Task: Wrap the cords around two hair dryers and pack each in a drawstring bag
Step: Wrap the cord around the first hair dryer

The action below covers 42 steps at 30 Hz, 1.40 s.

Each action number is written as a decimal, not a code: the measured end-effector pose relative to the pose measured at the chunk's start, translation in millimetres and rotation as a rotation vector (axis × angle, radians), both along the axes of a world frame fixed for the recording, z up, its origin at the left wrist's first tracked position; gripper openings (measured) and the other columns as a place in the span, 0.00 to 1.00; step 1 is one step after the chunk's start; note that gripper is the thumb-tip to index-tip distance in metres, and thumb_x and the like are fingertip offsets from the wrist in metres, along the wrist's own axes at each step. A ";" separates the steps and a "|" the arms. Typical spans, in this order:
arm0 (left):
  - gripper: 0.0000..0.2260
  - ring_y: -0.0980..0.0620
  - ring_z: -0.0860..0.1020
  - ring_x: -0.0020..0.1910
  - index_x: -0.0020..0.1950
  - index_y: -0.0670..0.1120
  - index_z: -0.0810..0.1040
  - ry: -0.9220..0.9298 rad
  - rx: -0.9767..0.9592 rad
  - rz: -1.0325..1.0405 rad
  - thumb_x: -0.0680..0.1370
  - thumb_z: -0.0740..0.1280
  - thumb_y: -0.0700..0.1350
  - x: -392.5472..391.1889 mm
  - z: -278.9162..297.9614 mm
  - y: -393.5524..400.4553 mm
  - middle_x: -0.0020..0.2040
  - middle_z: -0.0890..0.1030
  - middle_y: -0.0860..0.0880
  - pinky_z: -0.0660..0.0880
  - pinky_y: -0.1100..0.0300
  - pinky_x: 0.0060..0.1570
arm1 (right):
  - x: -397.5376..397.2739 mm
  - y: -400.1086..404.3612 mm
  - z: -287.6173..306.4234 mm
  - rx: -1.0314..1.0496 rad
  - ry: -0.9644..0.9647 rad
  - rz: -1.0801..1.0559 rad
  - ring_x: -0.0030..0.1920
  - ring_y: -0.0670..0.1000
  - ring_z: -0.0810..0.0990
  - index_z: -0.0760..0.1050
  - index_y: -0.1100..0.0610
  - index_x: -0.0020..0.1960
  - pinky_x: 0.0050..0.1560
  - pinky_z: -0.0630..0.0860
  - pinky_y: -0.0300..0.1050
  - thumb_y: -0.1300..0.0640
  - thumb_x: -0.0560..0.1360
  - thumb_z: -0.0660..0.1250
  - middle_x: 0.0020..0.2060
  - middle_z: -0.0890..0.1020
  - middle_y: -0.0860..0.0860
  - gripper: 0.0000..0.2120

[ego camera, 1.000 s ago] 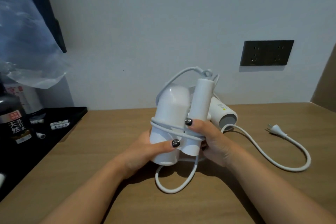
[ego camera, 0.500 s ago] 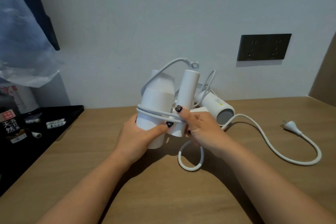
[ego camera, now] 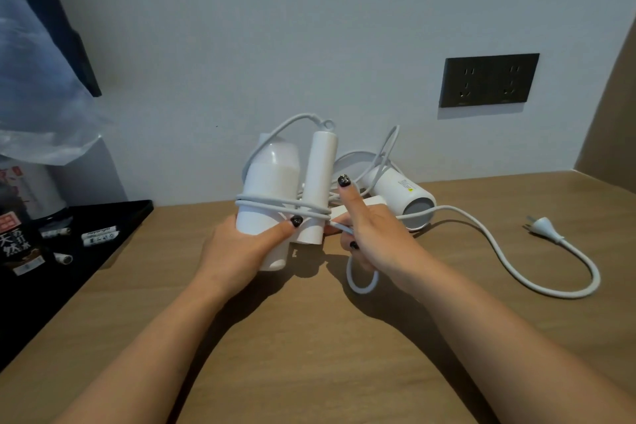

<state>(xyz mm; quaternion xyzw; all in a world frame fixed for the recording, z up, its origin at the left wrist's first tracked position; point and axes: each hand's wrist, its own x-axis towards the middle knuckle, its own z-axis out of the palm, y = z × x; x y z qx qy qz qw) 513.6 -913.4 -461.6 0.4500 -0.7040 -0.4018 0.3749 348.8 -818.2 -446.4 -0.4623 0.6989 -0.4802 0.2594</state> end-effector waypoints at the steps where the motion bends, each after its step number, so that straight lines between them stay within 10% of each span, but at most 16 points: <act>1: 0.29 0.50 0.80 0.45 0.44 0.54 0.75 -0.022 -0.021 0.009 0.51 0.69 0.70 0.5 0.4 0.2 0.44 0.80 0.52 0.80 0.48 0.47 | 1.2 0.7 0.0 0.004 0.011 -0.002 0.27 0.48 0.67 0.76 0.59 0.38 0.36 0.64 0.45 0.29 0.75 0.47 0.24 0.72 0.47 0.37; 12: 0.31 0.52 0.80 0.46 0.49 0.54 0.77 -0.111 -0.122 0.014 0.51 0.68 0.68 -0.9 9.0 8.5 0.46 0.80 0.55 0.80 0.48 0.46 | -3.5 -0.7 -6.9 -0.011 -0.277 -0.015 0.23 0.47 0.58 0.77 0.68 0.52 0.26 0.57 0.42 0.41 0.74 0.65 0.27 0.65 0.51 0.28; 19: 0.39 0.51 0.80 0.54 0.63 0.54 0.71 0.087 0.057 -0.342 0.53 0.74 0.61 4.3 9.8 16.2 0.57 0.78 0.50 0.79 0.55 0.47 | -17.9 5.1 3.5 -0.152 -0.590 -0.031 0.23 0.46 0.54 0.75 0.56 0.43 0.21 0.53 0.37 0.48 0.76 0.68 0.27 0.60 0.49 0.11; 25: 0.33 0.45 0.81 0.51 0.56 0.48 0.74 0.387 0.040 -0.263 0.55 0.76 0.58 -1.1 9.7 18.5 0.54 0.79 0.44 0.81 0.51 0.46 | -11.8 3.2 2.5 -0.140 -0.694 0.016 0.22 0.45 0.55 0.72 0.56 0.44 0.20 0.53 0.35 0.44 0.78 0.65 0.25 0.62 0.48 0.14; 33: 0.28 0.63 0.77 0.44 0.49 0.58 0.70 0.109 -0.385 -0.033 0.54 0.75 0.62 0.4 13.1 24.1 0.46 0.75 0.65 0.78 0.57 0.36 | -2.6 4.8 -2.6 0.045 -0.851 0.166 0.21 0.45 0.58 0.76 0.59 0.40 0.20 0.54 0.36 0.35 0.77 0.59 0.26 0.64 0.48 0.26; 42: 0.29 0.60 0.74 0.48 0.54 0.55 0.70 -0.027 -0.630 -0.001 0.58 0.79 0.52 1.2 5.0 19.3 0.52 0.74 0.54 0.69 0.64 0.38 | 3.2 6.2 -1.9 0.089 -0.647 0.291 0.23 0.46 0.56 0.71 0.57 0.51 0.27 0.51 0.40 0.26 0.72 0.53 0.27 0.66 0.50 0.33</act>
